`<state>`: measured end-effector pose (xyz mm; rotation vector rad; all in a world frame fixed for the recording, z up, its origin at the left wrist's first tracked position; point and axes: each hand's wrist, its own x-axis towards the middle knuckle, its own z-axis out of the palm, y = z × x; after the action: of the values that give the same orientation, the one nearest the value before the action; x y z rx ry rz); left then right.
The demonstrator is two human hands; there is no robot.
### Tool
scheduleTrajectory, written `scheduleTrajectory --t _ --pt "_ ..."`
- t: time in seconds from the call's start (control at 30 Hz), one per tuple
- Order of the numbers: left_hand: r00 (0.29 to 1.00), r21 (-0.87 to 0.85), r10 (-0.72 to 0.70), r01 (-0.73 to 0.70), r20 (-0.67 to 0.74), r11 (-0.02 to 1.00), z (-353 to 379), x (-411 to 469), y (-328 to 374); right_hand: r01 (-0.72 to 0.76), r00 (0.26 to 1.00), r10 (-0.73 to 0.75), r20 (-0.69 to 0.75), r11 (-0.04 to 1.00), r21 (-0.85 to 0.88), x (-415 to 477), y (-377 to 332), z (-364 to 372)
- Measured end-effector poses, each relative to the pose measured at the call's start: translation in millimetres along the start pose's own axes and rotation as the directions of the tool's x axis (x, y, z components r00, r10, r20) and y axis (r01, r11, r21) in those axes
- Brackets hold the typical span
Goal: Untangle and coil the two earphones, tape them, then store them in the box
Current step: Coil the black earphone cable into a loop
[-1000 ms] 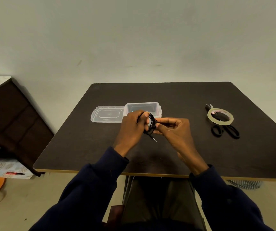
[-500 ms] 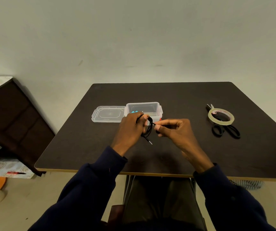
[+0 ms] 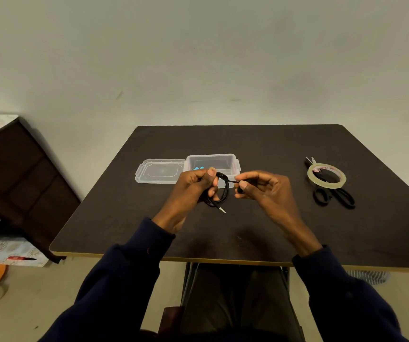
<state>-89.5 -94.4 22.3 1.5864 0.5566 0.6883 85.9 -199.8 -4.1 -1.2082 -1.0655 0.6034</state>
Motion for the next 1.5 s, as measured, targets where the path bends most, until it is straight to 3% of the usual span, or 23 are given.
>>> scheduleTrajectory --t 0.1,0.27,0.43,0.6,0.8,0.97,1.07,1.23,1.5 --pt "1.0 0.018 0.001 -0.001 0.012 1.0 -2 -1 1 0.06 0.996 -0.062 -0.068 0.998 -0.022 1 9 7" --pt "0.998 0.027 0.051 -0.052 0.035 0.998 4 -2 -2 0.023 0.987 -0.012 -0.157 0.997 0.069 -11 20 42" --pt "0.998 0.033 0.059 -0.06 0.02 0.998 4 -2 -3 -0.158 0.982 0.187 -0.036 0.903 0.4 -10 21 50" --pt "0.994 0.088 0.11 -0.11 -0.002 0.99 3 1 -7 -0.174 0.984 0.165 0.063 0.85 0.497 -9 17 46" --pt "0.991 0.173 0.131 -0.124 -0.026 0.977 5 7 -19 -0.157 0.986 0.149 0.07 0.98 0.123 -12 17 43" --pt "0.967 0.389 0.235 -0.179 -0.101 0.904 7 6 -21 -0.223 0.975 0.211 0.074 0.941 0.255 -12 12 44" --pt "0.949 0.46 0.286 -0.198 -0.131 0.865 9 7 -24 -0.278 0.96 0.276 0.044 0.928 0.246 -11 10 44" --pt "0.947 0.466 0.29 -0.197 -0.138 0.863 8 5 -30 -0.333 0.942 0.333 0.037 0.922 0.197 -8 8 37" --pt "0.959 0.431 0.255 -0.178 -0.127 0.884 10 3 -34 -0.261 0.964 0.263 -0.028 0.964 0.048 -6 11 29"
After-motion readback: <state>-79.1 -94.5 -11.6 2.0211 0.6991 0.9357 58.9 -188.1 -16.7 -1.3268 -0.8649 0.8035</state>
